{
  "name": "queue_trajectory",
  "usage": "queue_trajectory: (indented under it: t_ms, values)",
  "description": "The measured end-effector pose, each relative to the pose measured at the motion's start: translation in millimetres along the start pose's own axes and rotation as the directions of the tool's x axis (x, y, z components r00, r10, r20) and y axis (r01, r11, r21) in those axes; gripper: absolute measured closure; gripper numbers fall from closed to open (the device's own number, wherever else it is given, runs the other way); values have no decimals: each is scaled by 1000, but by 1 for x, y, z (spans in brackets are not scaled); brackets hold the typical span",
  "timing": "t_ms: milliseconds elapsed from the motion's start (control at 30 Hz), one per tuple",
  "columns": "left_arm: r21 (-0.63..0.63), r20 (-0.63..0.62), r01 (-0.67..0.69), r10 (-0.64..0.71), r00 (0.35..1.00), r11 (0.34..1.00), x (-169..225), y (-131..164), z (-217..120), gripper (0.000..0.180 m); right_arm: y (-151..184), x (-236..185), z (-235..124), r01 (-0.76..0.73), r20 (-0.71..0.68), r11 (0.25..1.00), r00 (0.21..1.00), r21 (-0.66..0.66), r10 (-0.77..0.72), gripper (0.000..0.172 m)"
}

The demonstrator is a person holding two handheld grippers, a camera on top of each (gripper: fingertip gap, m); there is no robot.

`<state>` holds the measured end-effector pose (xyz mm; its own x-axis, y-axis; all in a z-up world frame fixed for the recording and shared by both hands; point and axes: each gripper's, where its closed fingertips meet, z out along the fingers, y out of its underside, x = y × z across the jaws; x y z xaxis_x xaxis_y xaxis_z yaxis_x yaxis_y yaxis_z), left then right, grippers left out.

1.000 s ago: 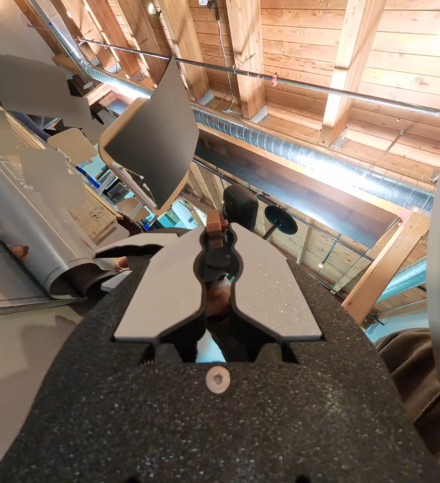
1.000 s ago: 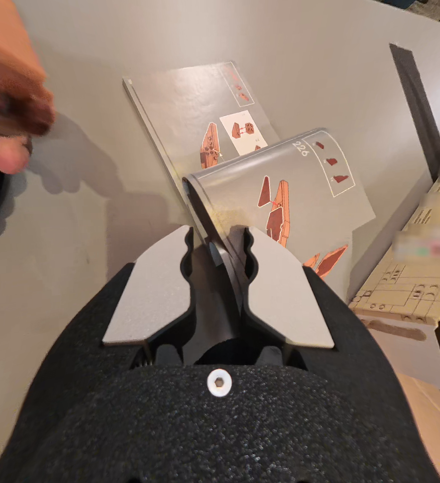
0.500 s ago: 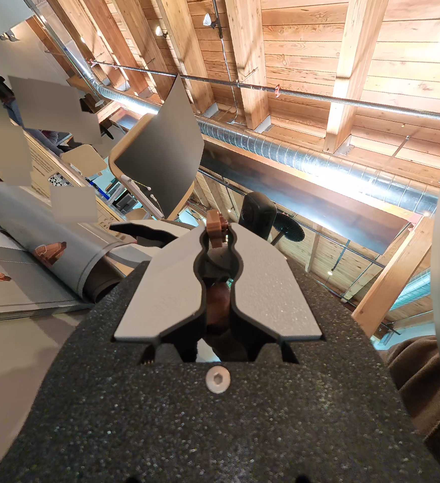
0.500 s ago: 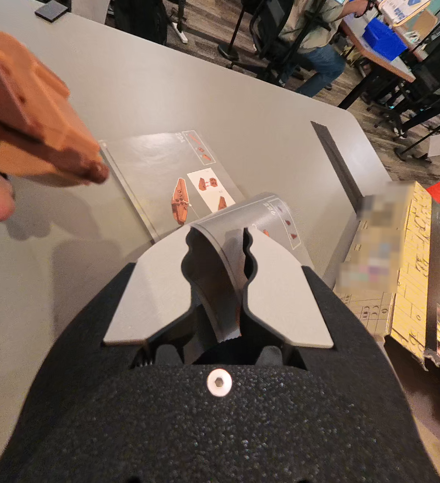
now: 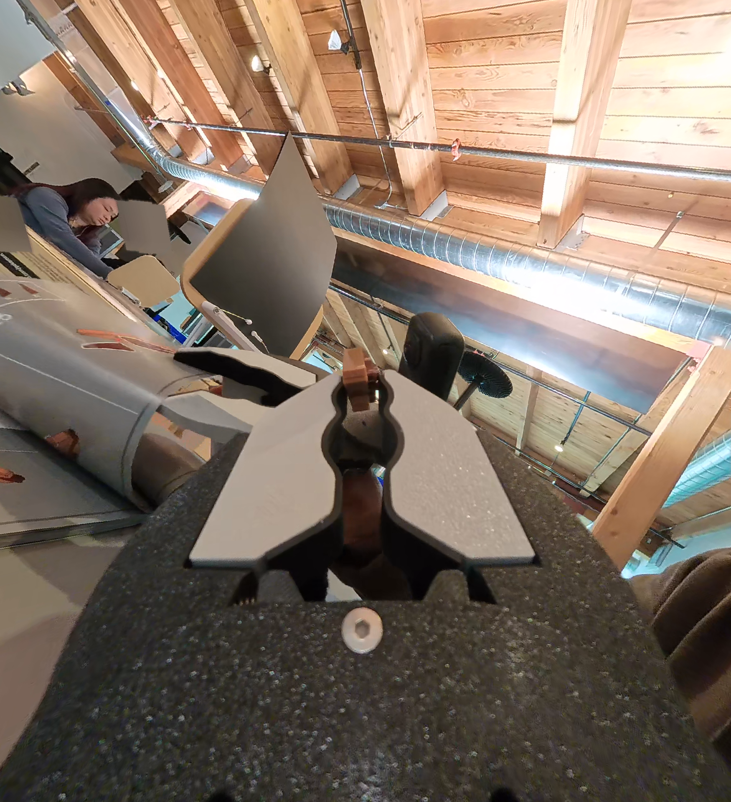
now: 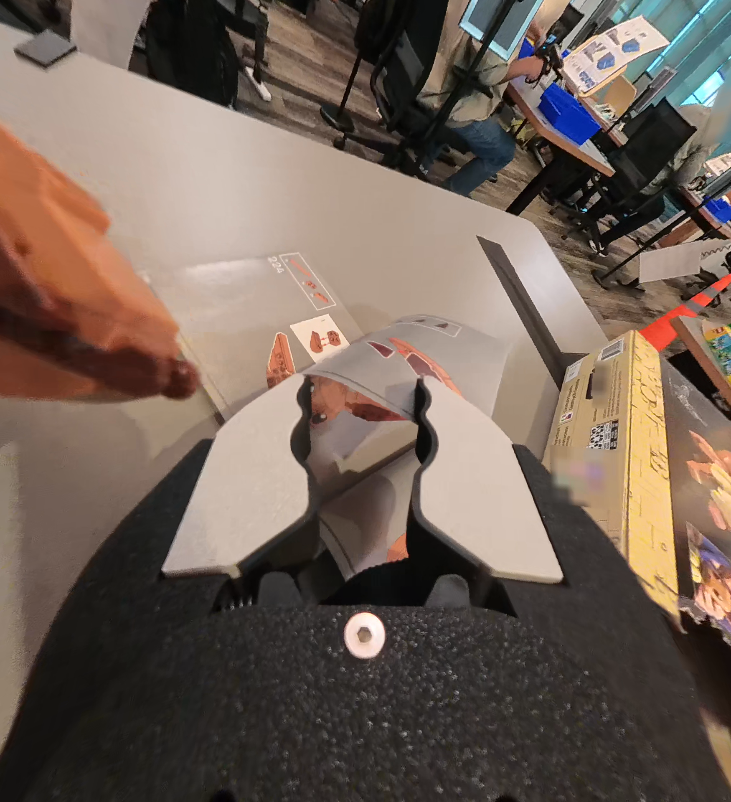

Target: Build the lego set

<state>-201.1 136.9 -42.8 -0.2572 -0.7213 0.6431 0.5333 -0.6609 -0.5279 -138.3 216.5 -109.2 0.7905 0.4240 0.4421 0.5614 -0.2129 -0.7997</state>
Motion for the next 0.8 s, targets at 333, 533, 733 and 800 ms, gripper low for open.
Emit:
queue_trajectory:
  t_ms: [333, 533, 733, 800]
  values:
    - [25, -34, -32, 33, 999, 999, 9, -4, -2, 168, -23, 10, -3, -23, -75, 994, 997, 107, 32, 112]
    - [16, -48, -38, 38, 998, 999, 11, -3, -1, 168, -26, 19, -10, -96, -67, 984, 992, 153, 108, 112]
    - [-88, -108, -31, 21, 994, 996, 20, 16, 6, 168, 1, 14, -21, -69, -60, 993, 995, 97, 75, 119]
    - [-148, -126, -49, 30, 992, 988, 24, 27, 9, 168, 17, 0, -25, -39, -20, 997, 999, 62, 40, 123]
